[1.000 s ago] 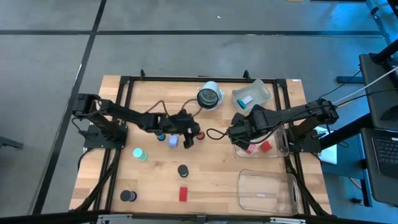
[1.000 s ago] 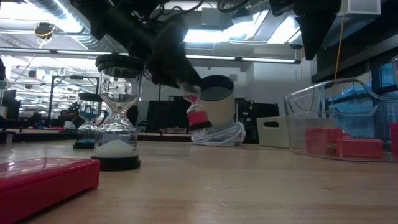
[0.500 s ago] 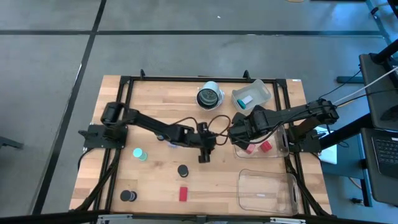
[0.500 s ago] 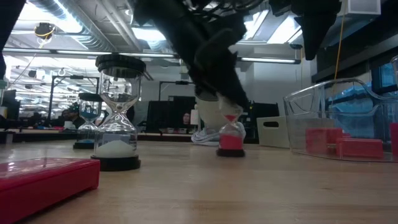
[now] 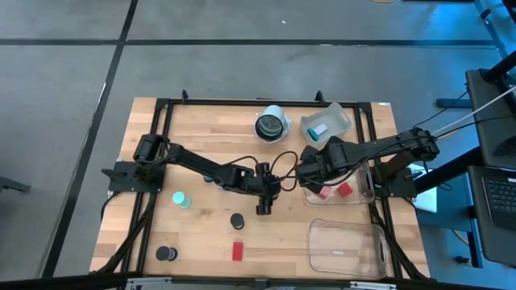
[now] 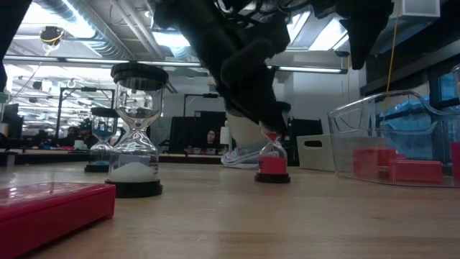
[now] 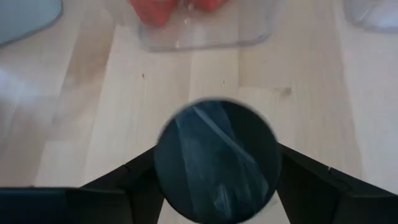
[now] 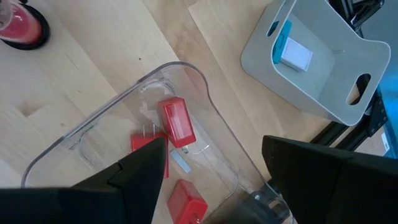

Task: Pick & Place Office items
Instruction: Put the red hourglass into the bottom transparent bin

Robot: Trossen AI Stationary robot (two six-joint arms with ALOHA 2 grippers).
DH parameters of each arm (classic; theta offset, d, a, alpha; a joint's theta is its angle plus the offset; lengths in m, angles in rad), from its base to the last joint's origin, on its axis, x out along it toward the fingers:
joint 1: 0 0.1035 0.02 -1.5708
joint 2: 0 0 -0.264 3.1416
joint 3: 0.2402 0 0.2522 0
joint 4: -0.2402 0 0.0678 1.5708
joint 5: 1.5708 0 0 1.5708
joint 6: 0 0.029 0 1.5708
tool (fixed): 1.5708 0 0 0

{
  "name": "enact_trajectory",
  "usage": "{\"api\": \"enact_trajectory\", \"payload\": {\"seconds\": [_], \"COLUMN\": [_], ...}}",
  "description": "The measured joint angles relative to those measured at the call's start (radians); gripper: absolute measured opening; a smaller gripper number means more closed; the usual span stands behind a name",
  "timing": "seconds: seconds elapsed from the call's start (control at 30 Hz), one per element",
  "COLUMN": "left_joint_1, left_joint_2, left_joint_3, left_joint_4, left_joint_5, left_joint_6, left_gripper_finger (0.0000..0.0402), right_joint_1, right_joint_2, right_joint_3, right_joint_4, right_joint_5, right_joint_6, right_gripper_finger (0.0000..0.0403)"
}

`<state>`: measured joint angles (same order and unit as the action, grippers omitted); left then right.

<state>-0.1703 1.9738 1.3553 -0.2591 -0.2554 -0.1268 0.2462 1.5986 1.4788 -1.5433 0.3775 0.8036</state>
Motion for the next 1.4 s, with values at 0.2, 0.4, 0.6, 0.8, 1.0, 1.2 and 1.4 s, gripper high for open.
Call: {"api": "enact_trajectory", "payload": {"seconds": [0.2, 0.4, 0.6, 0.8, 1.0, 1.2, 1.4], "left_joint_1": [0.0, 0.0, 0.0, -0.021, -0.062, -0.124, -0.183], "left_joint_2": [-0.013, -0.087, -0.198, -0.342, -0.507, -0.638, -0.731], "left_joint_3": [0.001, 0.001, 0.002, 0.001, -0.016, -0.054, -0.145], "left_joint_4": [0.004, -0.089, -0.257, -0.444, -0.563, -0.643, -0.639], "left_joint_5": [-0.002, -0.013, -0.034, -0.022, -0.126, -0.271, -0.358], "left_joint_6": [0.002, 0.021, 0.015, -0.033, -0.145, -0.286, -0.38], "left_gripper_finger": [0.0262, 0.0264, 0.0264, 0.0264, 0.0264, 0.0264, 0.0264], "right_joint_1": [0.0, 0.0, 0.0, 0.0, 0.0, -0.009, -0.022], "right_joint_2": [0.0, 0.0, 0.0, 0.0, 0.0, 0.001, 0.001], "right_joint_3": [0.0, 0.0, 0.0, 0.0, -0.023, -0.07, -0.205], "right_joint_4": [0.003, 0.008, 0.085, 0.326, 0.581, 0.726, 0.96], "right_joint_5": [0.0, 0.0, 0.004, -0.027, -0.094, -0.09, -0.191], "right_joint_6": [-0.004, -0.004, -0.064, -0.278, -0.476, -0.577, -0.674], "right_gripper_finger": [0.0267, 0.0267, 0.0267, 0.0267, 0.0269, 0.0304, 0.0336]}}
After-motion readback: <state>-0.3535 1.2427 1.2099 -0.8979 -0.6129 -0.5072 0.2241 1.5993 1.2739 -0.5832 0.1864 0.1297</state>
